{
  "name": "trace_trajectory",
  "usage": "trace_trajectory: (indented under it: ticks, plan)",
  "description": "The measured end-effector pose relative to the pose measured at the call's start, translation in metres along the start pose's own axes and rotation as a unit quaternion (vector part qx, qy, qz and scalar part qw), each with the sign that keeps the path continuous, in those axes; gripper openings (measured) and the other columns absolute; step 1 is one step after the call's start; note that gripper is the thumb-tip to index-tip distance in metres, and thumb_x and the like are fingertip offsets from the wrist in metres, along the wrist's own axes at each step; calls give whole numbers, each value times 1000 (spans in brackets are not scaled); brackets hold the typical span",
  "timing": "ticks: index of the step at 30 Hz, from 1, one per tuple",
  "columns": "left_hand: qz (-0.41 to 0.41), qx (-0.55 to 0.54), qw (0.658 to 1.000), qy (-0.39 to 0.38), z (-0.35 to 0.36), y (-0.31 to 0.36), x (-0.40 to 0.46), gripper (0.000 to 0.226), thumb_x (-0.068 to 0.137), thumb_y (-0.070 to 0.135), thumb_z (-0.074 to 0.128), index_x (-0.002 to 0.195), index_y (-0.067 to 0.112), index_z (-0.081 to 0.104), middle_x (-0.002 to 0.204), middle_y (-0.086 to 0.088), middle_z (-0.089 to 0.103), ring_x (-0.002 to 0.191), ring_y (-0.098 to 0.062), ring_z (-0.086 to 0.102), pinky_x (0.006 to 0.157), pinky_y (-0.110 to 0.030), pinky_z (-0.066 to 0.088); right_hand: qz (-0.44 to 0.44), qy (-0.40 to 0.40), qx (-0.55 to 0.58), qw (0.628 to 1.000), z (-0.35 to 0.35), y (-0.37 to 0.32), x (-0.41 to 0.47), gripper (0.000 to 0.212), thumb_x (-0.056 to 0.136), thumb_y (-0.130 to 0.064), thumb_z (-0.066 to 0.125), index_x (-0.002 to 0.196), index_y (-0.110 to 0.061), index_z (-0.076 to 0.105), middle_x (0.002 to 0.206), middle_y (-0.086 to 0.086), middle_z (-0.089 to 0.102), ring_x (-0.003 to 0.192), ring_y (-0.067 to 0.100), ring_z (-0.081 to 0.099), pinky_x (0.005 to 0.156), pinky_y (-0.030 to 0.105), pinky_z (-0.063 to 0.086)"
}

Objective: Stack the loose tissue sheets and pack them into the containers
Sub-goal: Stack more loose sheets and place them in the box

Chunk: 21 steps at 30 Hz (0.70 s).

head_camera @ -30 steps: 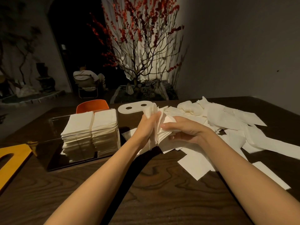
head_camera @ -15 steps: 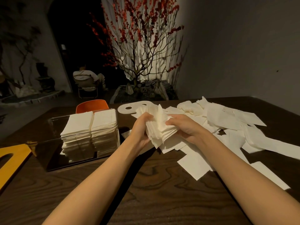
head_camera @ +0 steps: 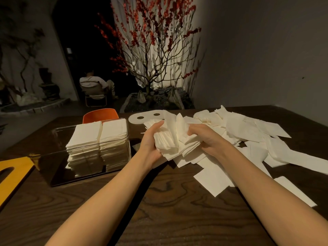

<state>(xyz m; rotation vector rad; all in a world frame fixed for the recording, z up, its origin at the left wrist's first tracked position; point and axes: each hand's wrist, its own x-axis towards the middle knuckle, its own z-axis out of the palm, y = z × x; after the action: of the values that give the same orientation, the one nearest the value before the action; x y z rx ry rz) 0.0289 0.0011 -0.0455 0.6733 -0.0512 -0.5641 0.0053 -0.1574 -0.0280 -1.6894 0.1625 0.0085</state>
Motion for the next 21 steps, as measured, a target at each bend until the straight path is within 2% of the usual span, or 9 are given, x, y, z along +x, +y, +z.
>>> trace_trajectory:
  ticks: [2,5,8,10,12,14,15,19,21]
  plan:
    - [1,13,1000,5,4,-4,-1,41,86,19,66,123,5,58,115,-24,66,113,-39,60,99,-53,43,-39,-17,-36,998,4,0,-1,9,81,-5,45,82,-13,49,83,9,44,81,24,42,69,31,32]
    - [0,18,1000,12,7,-8,-1,46,83,18,69,125,3,58,121,-23,64,116,-39,59,103,-53,42,-74,-17,-69,995,8,1,-4,11,83,-4,45,76,-11,48,73,8,46,68,17,44,59,27,31]
    - [-3,1,1000,19,5,-9,0,28,87,15,58,112,1,59,114,-26,65,114,-41,58,102,-54,41,-71,-1,-76,995,8,1,0,22,82,-5,47,64,-15,39,68,4,41,72,20,39,62,30,28]
    - [3,-11,999,32,3,-7,0,21,91,15,46,103,2,58,106,-26,66,107,-42,58,99,-54,40,-35,22,-58,997,4,1,4,22,81,-7,48,64,-16,38,74,6,40,80,22,37,69,33,28]
    - [13,-6,998,57,-1,-5,1,25,93,18,39,102,2,57,111,-23,64,107,-40,56,99,-52,40,5,45,-3,999,0,0,6,15,81,-10,51,69,-15,45,84,7,45,89,24,41,77,35,32]
    - [5,-16,998,61,-9,-1,5,33,90,22,40,111,3,55,125,-22,60,118,-39,54,106,-53,34,36,73,79,994,-4,2,8,8,77,-12,57,78,-16,50,96,8,50,102,25,47,84,36,37]
    - [4,-29,998,64,-12,1,7,36,89,23,41,116,3,54,129,-21,59,121,-38,53,108,-54,32,49,81,126,987,-6,3,10,11,74,-12,58,82,-16,52,101,11,52,106,28,49,85,37,39]
    - [37,-62,995,63,-18,7,11,40,88,28,48,121,5,48,129,-24,57,116,-36,57,103,-51,41,73,59,287,953,-14,4,11,13,79,-4,53,90,-11,57,92,13,57,94,28,56,76,36,47]
    - [32,-62,996,58,-17,6,10,55,81,29,59,130,9,44,132,-23,55,112,-34,59,98,-50,45,65,24,345,936,-16,6,11,16,81,-1,51,94,-10,58,96,14,58,95,28,56,77,36,49]
